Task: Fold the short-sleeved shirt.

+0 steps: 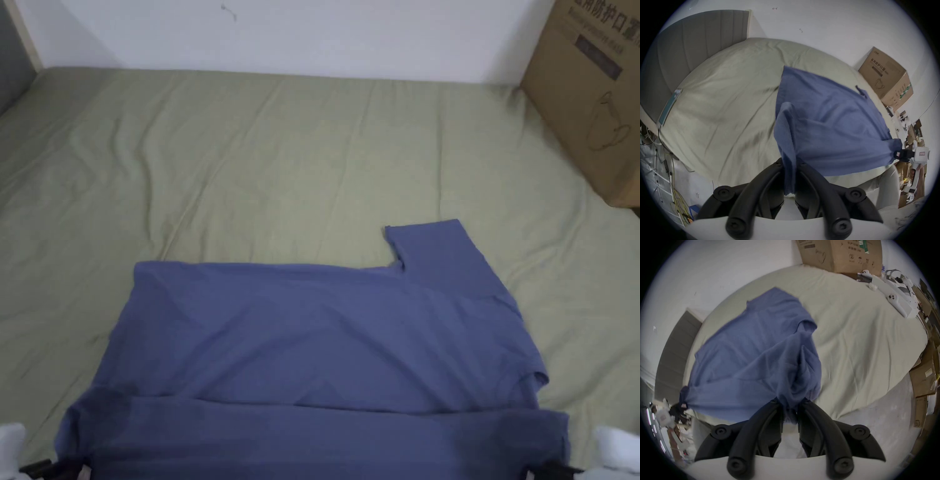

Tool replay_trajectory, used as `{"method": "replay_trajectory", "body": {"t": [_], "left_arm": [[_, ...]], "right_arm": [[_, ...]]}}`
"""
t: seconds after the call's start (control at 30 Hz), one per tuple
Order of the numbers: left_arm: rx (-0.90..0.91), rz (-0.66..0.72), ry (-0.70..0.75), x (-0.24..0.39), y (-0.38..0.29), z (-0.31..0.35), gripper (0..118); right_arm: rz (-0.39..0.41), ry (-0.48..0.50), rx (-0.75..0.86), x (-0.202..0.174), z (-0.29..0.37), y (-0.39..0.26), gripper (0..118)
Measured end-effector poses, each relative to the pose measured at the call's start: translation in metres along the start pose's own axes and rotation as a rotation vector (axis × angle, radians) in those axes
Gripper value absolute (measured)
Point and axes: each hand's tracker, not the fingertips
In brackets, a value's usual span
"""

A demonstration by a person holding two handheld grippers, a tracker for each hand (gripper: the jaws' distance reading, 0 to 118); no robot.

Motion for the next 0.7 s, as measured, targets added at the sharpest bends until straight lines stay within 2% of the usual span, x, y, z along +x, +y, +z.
{"method": "replay_trajectory", "body": {"t": [0.03, 0.07, 0.1, 0.13, 0.23, 0.3, 0.33, 0.4, 0.43, 0.47, 0.5, 0.53, 0.57, 0.7], "left_arm": [[-0.030, -0.012, 0.032, 0.001, -0.007, -0.009, 25], [-0.028, -0.028, 0.052, 0.004, -0.012, -0.013, 67], [-0.019, -0.033, 0.101, 0.000, -0.014, -0.021, 91], [-0.045, -0.040, 0.148, 0.002, -0.012, -0.021, 94], [0.066, -0.036, 0.063, 0.001, 0.003, 0.006, 93], [0.115, -0.022, 0.079, 0.001, 0.019, 0.025, 93], [0.158, -0.017, 0.080, 0.003, 0.027, 0.036, 93], [0.277, 0.008, 0.028, 0.011, 0.042, 0.056, 88], [0.298, 0.011, 0.007, 0.014, 0.052, 0.060, 79], [0.290, 0.007, -0.001, 0.018, 0.060, 0.060, 54], [0.301, -0.010, -0.010, 0.022, 0.066, 0.057, 22], [0.310, -0.012, -0.002, 0.025, 0.072, 0.050, 3], [0.305, -0.011, 0.001, 0.027, 0.080, 0.043, 3], [0.265, -0.042, -0.027, 0.043, 0.104, 0.010, 2]], "right_arm": [[0.033, -0.059, -0.028, -0.002, -0.009, -0.009, 84], [0.051, -0.118, -0.072, -0.004, -0.016, -0.014, 103], [0.059, -0.148, -0.091, -0.005, -0.018, -0.018, 102], [0.093, -0.047, 0.016, -0.008, -0.007, -0.019, 102], [0.085, -0.104, 0.031, -0.016, 0.015, -0.001, 102], [0.086, -0.071, 0.138, -0.014, 0.041, 0.012, 100], [0.089, -0.052, 0.193, -0.017, 0.053, 0.020, 95], [0.079, -0.047, 0.287, -0.027, 0.074, 0.036, 59], [0.066, -0.049, 0.321, -0.032, 0.079, 0.045, 40], [0.057, -0.031, 0.351, -0.035, 0.082, 0.054, 20], [0.066, 0.000, 0.374, -0.037, 0.082, 0.063, 16], [0.067, 0.014, 0.381, -0.039, 0.080, 0.073, 12], [0.084, 0.014, 0.370, -0.042, 0.076, 0.085, 6], [0.101, 0.016, 0.384, -0.041, 0.038, 0.143, 6]]}}
